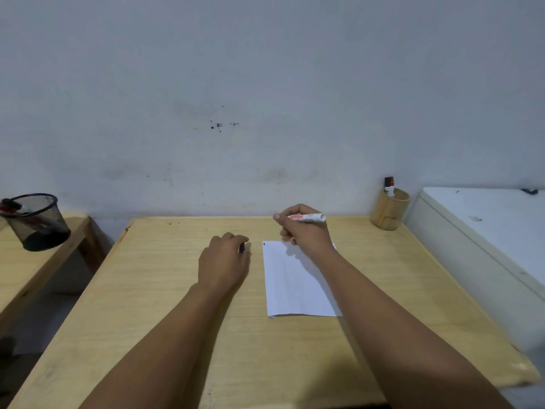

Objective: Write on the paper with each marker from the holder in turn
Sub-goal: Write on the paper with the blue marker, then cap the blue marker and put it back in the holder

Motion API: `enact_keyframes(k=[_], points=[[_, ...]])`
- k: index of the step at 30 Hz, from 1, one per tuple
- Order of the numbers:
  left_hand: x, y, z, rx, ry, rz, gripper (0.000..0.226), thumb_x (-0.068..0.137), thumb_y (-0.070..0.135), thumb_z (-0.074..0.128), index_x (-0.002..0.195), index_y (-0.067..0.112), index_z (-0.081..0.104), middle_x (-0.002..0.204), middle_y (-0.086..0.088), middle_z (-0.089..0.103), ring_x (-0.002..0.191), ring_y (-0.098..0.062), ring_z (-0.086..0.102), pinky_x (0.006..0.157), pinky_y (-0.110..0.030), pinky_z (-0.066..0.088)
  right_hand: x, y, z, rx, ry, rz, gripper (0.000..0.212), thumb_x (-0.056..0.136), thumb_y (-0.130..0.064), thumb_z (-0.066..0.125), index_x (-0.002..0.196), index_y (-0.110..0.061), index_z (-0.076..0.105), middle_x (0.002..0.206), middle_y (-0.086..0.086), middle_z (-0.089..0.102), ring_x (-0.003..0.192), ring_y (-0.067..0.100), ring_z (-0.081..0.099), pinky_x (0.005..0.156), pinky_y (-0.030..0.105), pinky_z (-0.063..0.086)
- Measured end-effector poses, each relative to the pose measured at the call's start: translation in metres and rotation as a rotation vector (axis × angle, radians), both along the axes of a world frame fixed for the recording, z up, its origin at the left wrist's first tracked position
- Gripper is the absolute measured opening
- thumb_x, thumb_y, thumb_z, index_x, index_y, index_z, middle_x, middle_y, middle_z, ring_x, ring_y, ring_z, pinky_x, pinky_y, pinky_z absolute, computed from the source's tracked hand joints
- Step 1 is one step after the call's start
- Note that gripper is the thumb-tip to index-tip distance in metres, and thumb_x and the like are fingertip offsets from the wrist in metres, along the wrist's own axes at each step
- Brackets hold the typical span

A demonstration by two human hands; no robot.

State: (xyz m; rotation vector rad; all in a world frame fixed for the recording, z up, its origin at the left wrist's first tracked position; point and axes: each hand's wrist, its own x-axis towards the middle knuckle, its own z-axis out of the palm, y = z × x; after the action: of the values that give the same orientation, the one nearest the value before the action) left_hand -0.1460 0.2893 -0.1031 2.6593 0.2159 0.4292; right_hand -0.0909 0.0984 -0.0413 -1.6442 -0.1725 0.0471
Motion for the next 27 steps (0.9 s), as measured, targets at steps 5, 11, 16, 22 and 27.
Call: enact_keyframes(k=[5,11,16,22,27], points=[[0.006,0.001,0.009,-0.216,0.033,0.103,0.025,0.098,0.034,0.062,0.119,0.030,0.075,0.119,0.009,0.075,0.114,-0.021,0.067,0.090,-0.038,0.055,-0.007,-0.025,0.011,0.170,0.178,0.168,0.031,0.110,-0.007,0.055,0.132,-0.019,0.072,0.123,0.011,0.081,0.109,0.028,0.081,0.098,0.053,0.063],[0.005,-0.009,0.057,-0.898,-0.027,0.043,0.005,0.086,0.016,0.080,0.088,0.011,0.078,0.080,0.004,0.078,0.082,-0.018,0.068,0.076,-0.033,0.052,-0.029,-0.036,0.020,0.099,0.127,0.172,0.028,0.108,-0.002,0.052,0.118,-0.017,0.073,0.107,0.010,0.069,0.071,0.018,0.073,0.066,0.032,0.064],[-0.005,-0.029,0.105,-1.054,-0.031,-0.011,0.008,0.091,0.022,0.077,0.091,0.014,0.078,0.086,0.000,0.074,0.081,-0.015,0.064,0.065,-0.029,0.042,-0.043,-0.036,0.016,-0.226,-0.055,0.155,0.035,0.100,-0.007,0.070,0.130,-0.024,0.063,0.099,0.006,0.073,0.072,0.017,0.074,0.063,0.031,0.058],[-0.014,-0.055,0.128,-0.991,-0.025,-0.082,0.014,0.091,0.020,0.077,0.098,0.008,0.079,0.090,-0.003,0.076,0.083,-0.016,0.067,0.065,-0.027,0.044,-0.050,-0.049,0.027,-0.238,-0.127,0.092,0.024,0.098,-0.010,0.075,0.115,-0.027,0.075,0.110,0.012,0.077,0.075,0.017,0.074,0.068,0.031,0.057],[-0.015,-0.078,0.135,-0.905,-0.011,-0.135,0.010,0.090,0.018,0.077,0.095,0.009,0.080,0.089,-0.001,0.078,0.086,-0.017,0.069,0.066,-0.025,0.045,-0.054,-0.065,0.032,-0.220,-0.131,0.061,0.022,0.097,-0.012,0.075,0.113,-0.028,0.075,0.099,0.001,0.075,0.070,0.012,0.074,0.067,0.029,0.057]])
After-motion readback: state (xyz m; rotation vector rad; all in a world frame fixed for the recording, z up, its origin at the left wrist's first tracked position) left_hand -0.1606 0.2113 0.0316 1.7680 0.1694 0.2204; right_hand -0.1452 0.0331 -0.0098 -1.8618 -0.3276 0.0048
